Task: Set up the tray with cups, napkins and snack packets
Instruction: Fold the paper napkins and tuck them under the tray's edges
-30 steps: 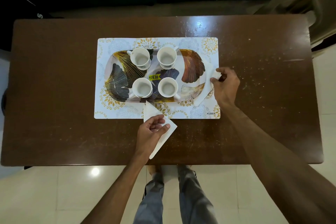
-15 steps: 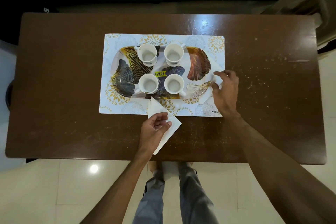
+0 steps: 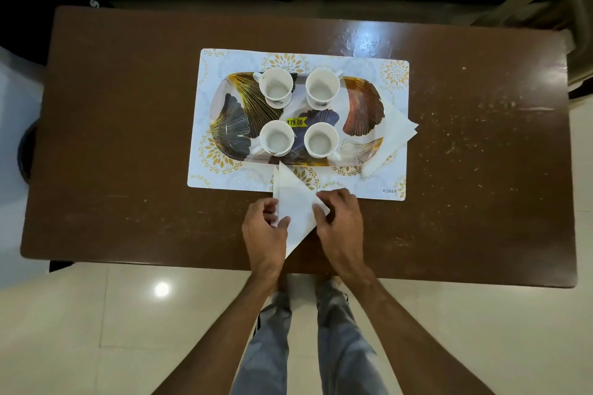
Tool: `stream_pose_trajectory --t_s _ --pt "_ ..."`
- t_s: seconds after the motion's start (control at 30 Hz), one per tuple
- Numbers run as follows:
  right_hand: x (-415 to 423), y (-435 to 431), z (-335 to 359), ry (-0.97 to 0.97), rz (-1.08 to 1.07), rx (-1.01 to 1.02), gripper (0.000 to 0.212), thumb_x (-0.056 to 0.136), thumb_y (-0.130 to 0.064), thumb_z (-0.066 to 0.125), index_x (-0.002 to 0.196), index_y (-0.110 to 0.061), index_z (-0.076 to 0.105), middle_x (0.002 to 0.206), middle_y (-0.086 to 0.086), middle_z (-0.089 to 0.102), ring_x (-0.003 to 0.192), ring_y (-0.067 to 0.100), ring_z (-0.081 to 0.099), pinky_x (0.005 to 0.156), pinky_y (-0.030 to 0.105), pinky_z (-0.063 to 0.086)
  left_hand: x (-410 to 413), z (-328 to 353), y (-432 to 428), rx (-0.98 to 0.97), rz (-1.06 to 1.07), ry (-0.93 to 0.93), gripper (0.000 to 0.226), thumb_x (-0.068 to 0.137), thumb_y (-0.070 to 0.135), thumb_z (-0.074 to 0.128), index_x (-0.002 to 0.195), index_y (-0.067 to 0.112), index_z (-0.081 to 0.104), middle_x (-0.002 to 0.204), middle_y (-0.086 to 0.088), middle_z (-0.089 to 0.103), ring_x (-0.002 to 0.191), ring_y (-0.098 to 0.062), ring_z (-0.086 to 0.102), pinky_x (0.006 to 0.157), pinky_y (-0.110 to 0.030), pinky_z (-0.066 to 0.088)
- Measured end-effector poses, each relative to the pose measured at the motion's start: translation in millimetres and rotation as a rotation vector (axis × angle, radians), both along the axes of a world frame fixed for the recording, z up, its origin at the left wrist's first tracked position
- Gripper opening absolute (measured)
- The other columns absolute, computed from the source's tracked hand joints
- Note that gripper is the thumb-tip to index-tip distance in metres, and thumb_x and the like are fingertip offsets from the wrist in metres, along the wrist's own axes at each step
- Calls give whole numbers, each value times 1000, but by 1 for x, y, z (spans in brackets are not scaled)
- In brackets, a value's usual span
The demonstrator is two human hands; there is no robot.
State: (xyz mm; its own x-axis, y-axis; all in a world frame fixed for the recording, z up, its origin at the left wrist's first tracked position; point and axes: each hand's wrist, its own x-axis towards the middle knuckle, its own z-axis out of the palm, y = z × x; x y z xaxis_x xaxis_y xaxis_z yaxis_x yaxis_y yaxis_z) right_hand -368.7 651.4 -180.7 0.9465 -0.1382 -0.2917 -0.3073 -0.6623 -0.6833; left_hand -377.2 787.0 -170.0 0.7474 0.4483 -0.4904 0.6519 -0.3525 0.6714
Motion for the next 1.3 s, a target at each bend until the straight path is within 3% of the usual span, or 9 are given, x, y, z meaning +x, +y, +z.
stream_pose_trajectory --t_s 0.1,0.4,0.57,0.67,0.8,0.97,1.03,1.13,1.3 --pt "-4 13 -6 100 114 -54 46 93 -37 66 134 -20 57 138 3 50 127 19 44 101 35 46 -3 -2 4 61 24 20 50 79 14 85 124 15 63 115 2 62 94 -15 62 80 -28 56" --pt "6 23 -5 155 129 -43 39 90 -20 71 125 -23 56 126 -1 58 116 19 54 95 38 53 -7 -5 13 -36 46 63 26 90 15 75 115 9 71 108 -5 73 89 -13 64 71 -12 47" --pt "5 25 -3 139 101 -24 35 89 -17 72 121 -18 58 120 0 62 111 20 59 92 40 55 -8 -6 14 -95 35 67 27 85 19 80 109 9 71 104 -1 71 91 -18 66 78 -25 54" --pt "7 25 -1 148 107 -52 42 88 -20 73 126 -18 55 125 2 59 114 23 58 92 42 55 -9 -3 16 -136 8 32 24 86 15 79 108 10 70 102 2 71 87 -11 66 76 -17 52" --pt "12 25 13 -66 268 -217 68 81 -18 78 142 -18 46 139 12 48 123 30 47 99 44 52 -10 3 29 -138 -90 -62 17 90 10 74 106 14 69 95 13 68 87 -2 64 71 -5 49" --pt "26 40 37 -308 643 -340 82 79 -15 75 151 -23 37 158 8 37 141 31 29 115 52 35 3 16 65 -93 -360 -133 19 93 8 70 111 14 73 102 15 69 93 7 63 82 2 45" --pt "35 47 44 -339 752 -370 69 80 -17 75 143 -22 48 153 5 46 141 30 36 116 52 30 11 23 80 -108 -425 -171 21 92 7 71 111 15 73 101 20 69 91 9 65 84 0 46" --pt "50 54 48 -303 793 -343 33 79 -19 79 111 -21 72 116 2 73 117 24 62 113 46 30 21 32 101 -168 -429 -211 23 89 8 74 105 23 69 97 22 70 95 7 67 84 -5 50" --pt "65 67 52 1 499 -4 16 79 -19 79 93 -25 74 93 -8 76 86 15 66 78 33 50 19 38 144 -187 -458 -193 38 79 15 86 112 27 70 105 15 73 100 -1 67 86 -16 54"
